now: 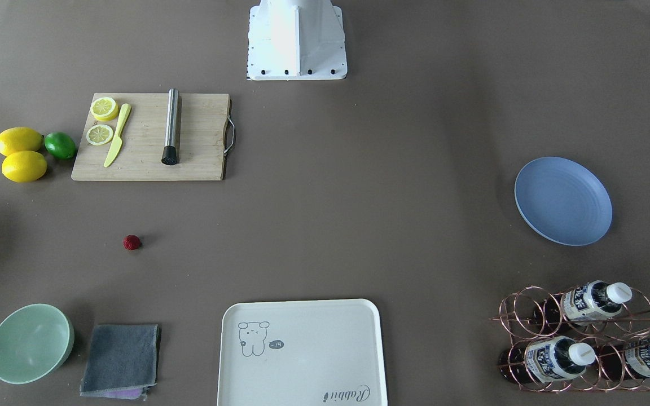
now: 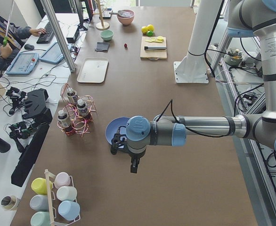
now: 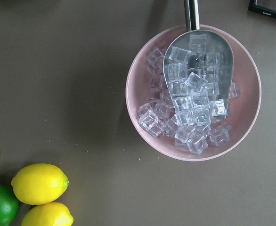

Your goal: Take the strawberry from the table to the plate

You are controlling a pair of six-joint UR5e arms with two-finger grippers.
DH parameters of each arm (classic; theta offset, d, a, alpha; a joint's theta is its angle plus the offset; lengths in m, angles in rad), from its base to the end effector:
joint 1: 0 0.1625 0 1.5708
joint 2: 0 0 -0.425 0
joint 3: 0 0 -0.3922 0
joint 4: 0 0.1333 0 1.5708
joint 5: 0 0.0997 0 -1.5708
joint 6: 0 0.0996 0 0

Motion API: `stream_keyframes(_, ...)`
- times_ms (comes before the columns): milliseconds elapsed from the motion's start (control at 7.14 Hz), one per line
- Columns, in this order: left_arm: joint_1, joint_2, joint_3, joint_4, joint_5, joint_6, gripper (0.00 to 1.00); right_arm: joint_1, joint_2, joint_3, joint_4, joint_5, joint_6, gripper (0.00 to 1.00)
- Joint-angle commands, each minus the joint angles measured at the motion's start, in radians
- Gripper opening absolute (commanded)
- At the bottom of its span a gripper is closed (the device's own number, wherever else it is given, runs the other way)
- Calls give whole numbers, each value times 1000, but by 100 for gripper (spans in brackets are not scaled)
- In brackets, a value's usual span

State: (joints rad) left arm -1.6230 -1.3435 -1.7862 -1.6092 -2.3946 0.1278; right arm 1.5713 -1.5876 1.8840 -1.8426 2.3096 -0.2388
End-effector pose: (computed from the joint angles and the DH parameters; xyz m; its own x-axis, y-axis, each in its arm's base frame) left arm -0.0809 -0.3942 0.6462 0.6806 0.1113 -0.7241 -0.0349 0.9922 0.1198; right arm 0.0665 -0.4694 0.5440 0.7184 -0.2522 0.6483 0.1744 0.9675 0.1831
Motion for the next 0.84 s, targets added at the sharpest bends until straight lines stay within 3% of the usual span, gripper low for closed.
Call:
stream_keyframes(0,2,1,1,0,0,-2,97,-4,-2,4,3,2,6,100)
stream_keyframes(701,-2,-9,-13,2,2,-22,97,-8,21,4,5,34,7,100)
